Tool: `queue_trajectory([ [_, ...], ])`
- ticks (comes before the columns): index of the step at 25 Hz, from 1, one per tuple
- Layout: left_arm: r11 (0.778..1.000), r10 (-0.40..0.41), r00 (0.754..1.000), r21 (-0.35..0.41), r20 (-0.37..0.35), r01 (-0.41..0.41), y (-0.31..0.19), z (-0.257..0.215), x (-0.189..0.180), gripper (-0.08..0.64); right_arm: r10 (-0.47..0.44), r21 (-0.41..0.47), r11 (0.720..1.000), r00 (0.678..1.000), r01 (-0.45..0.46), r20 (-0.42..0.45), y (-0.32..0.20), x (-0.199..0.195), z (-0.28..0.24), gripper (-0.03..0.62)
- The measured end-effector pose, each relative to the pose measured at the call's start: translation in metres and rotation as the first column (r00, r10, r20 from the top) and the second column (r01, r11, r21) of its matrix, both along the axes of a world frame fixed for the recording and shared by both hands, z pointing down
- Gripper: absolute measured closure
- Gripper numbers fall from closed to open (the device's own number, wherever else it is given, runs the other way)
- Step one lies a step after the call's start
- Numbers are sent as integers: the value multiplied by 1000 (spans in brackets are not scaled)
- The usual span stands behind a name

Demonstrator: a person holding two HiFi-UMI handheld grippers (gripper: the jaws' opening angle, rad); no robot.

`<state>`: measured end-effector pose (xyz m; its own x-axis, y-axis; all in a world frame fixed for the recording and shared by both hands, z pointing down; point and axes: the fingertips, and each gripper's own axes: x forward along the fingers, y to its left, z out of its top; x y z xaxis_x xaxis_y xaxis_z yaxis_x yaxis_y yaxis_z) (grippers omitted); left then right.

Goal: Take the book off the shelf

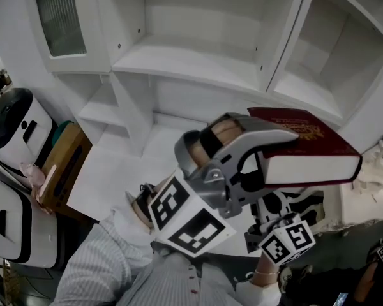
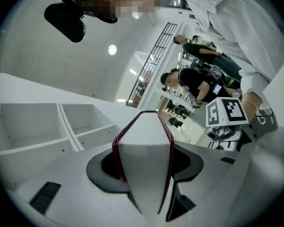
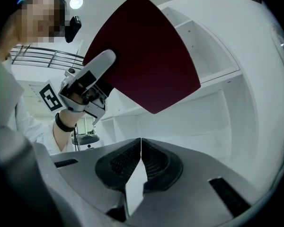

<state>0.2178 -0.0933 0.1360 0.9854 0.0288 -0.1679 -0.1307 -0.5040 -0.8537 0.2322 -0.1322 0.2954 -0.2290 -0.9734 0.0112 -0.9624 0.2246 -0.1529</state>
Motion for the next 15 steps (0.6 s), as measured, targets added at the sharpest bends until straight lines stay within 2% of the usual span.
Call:
queue_trajectory([
  [9, 989, -81, 996, -117, 31, 85, -17, 25, -60, 331, -46, -17, 999, 999, 47, 13, -2, -51, 13, 577],
  [15, 955, -172, 984, -237, 53, 179, -40, 51, -106, 331, -119, -29, 992, 993, 119, 9, -13, -92, 20, 577],
])
